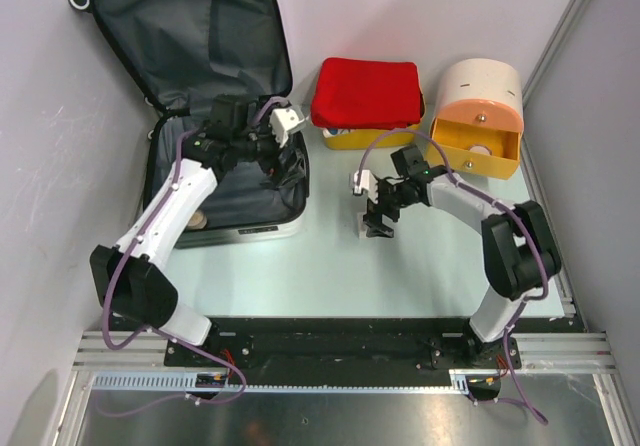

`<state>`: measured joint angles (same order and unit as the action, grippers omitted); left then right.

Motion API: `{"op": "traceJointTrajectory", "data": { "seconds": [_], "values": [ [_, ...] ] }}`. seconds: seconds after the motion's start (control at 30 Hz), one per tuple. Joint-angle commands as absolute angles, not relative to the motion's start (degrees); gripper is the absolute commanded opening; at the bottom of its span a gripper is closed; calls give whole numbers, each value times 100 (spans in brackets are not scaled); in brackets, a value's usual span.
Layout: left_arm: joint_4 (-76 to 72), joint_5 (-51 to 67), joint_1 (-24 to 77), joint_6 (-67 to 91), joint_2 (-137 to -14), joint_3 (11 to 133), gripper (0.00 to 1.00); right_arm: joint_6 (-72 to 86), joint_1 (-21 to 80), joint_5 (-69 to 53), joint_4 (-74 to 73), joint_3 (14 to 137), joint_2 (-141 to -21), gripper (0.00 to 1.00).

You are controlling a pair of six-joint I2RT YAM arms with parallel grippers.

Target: Open, take out, and arrange the luggage

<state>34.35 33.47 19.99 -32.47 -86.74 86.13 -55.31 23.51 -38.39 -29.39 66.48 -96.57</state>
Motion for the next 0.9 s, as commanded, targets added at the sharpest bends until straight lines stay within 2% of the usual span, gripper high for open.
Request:
{"op": "traceJointTrajectory", "data": {
  "seconds": [0.0,0.1,0.2,0.23,0.3,0.33,0.4,0.43,0.53,0.7,0.87],
  "values": [
    [3648,3560,1662,-2857,-8377,8166,100,-6169,2461,-3788,-3040,7066,-10159,100],
    [3648,3568,1442,-2734,-8254,7998,100,-6372,2505,-3657,-3050,7093,-10380,100],
    [3648,3656,1301,-2646,-8209,7910,100,-6547,2496,-3551,-3146,7145,-10494,94],
    [3647,3665,1292,-2619,-8209,7893,100,-6574,2487,-3559,-3199,7163,-10494,84],
    [3656,3683,1257,-2637,-8200,7858,100,-6539,2461,-3542,-3295,7198,-10381,72],
    [3656,3700,1257,-2654,-8218,7849,100,-6539,2444,-3542,-3331,7198,-10328,61],
    [3656,3709,1248,-2663,-8270,7884,100,-6496,2347,-3524,-3392,7207,-10187,50],
    [3648,3726,1239,-2663,-8349,7910,100,-6469,2294,-3533,-3419,7233,-10030,39],
    [3656,3858,1195,-2619,-8490,8042,100,-6162,1996,-3594,-3603,7408,-9670,21],
    [3648,4104,1125,-2505,-8868,8349,100,-5407,1163,-3840,-4008,8295,-9133,17],
    [3656,4289,1116,-2382,-9140,8604,100,-3819,107,-3920,-3965,9534,-9114,14]
  ]
}}
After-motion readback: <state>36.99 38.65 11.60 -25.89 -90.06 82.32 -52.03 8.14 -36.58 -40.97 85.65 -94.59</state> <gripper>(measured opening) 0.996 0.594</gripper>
